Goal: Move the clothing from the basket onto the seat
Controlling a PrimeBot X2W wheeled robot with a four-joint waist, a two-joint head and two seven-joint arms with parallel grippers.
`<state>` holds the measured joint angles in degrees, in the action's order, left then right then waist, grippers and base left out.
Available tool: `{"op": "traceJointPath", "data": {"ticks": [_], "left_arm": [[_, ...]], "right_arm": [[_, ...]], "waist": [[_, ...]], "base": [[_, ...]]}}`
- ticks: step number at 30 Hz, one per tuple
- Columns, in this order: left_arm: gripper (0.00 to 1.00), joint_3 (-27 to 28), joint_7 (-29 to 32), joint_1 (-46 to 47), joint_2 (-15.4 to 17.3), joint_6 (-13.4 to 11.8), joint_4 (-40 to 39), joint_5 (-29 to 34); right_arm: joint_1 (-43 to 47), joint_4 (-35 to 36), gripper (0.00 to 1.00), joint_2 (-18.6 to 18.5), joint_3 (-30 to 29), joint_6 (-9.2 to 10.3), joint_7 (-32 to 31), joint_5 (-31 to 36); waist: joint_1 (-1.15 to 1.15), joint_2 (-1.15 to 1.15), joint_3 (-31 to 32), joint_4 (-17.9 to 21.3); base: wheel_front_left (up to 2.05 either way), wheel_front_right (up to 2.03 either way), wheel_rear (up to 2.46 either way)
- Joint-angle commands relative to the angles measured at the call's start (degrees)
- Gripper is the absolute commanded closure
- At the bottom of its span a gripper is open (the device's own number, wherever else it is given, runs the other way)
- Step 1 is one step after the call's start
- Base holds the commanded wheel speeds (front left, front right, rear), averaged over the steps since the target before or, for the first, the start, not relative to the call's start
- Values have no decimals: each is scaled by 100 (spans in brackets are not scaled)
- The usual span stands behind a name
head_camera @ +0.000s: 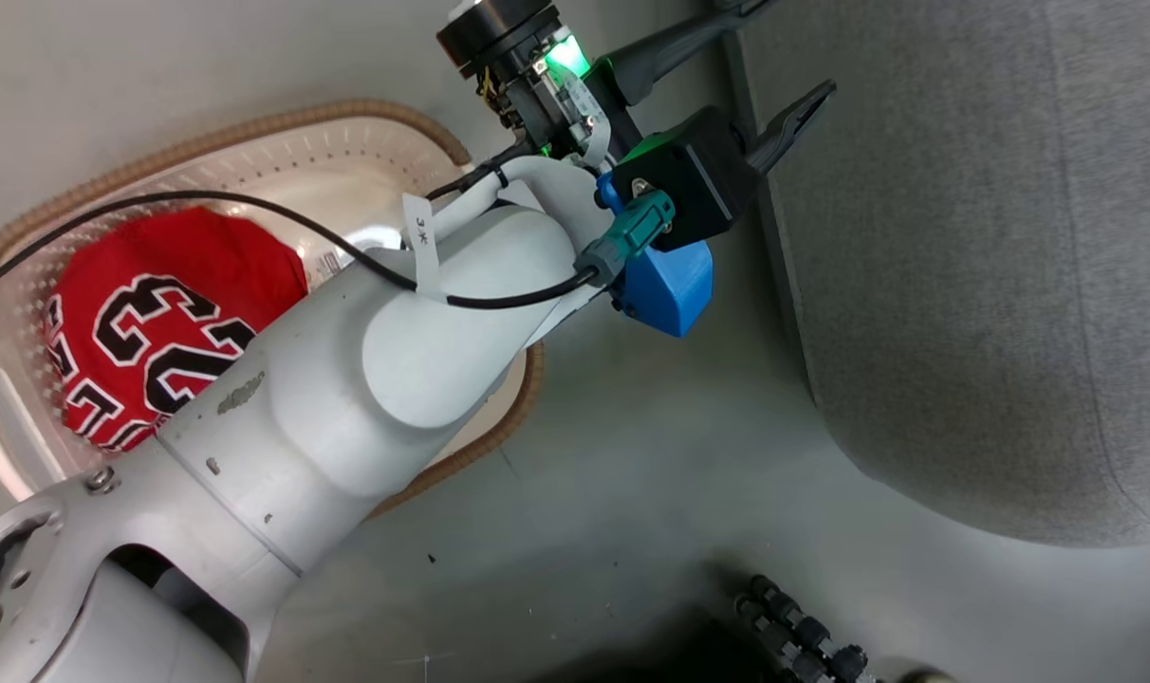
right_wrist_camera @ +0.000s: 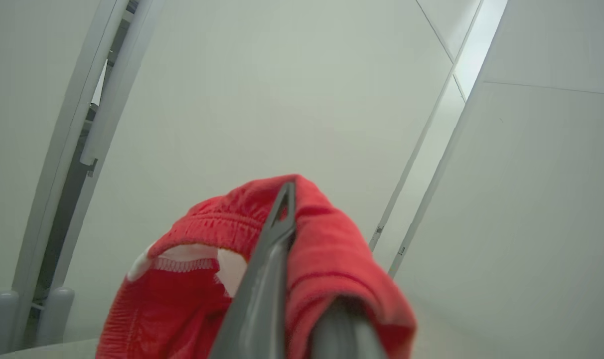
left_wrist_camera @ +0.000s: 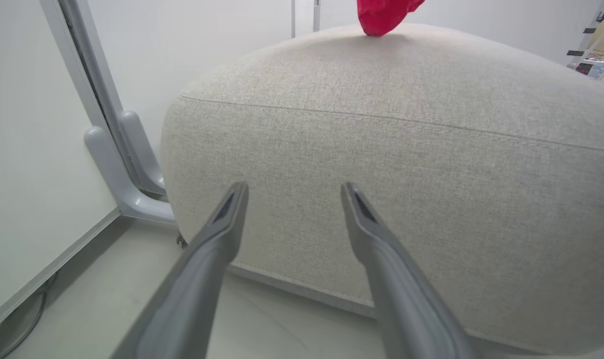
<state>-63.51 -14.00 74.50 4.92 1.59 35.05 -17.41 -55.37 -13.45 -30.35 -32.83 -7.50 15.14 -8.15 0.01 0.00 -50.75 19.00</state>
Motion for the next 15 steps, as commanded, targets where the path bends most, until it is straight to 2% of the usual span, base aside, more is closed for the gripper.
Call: {"op": "traceJointPath", "data": {"ticks": [1,6,15], "left_arm": [[0,-18,26,96,46,-24,-35,47],[0,-79,44,147,86,-22,-105,77],[0,-124,15,174,49,-36,-166,13]], "right_arm": [[-86,-120,100,31,-9,2,3,-10],[71,-606,100,376,5,3,3,55],[568,-1072,100,1061,100,3,3,58]], "waist": [[-1,0,-289,9],[-1,0,-441,13],[-1,0,-405,-95]], "base": [[0,0,0],[0,0,0],[0,0,0]]}}
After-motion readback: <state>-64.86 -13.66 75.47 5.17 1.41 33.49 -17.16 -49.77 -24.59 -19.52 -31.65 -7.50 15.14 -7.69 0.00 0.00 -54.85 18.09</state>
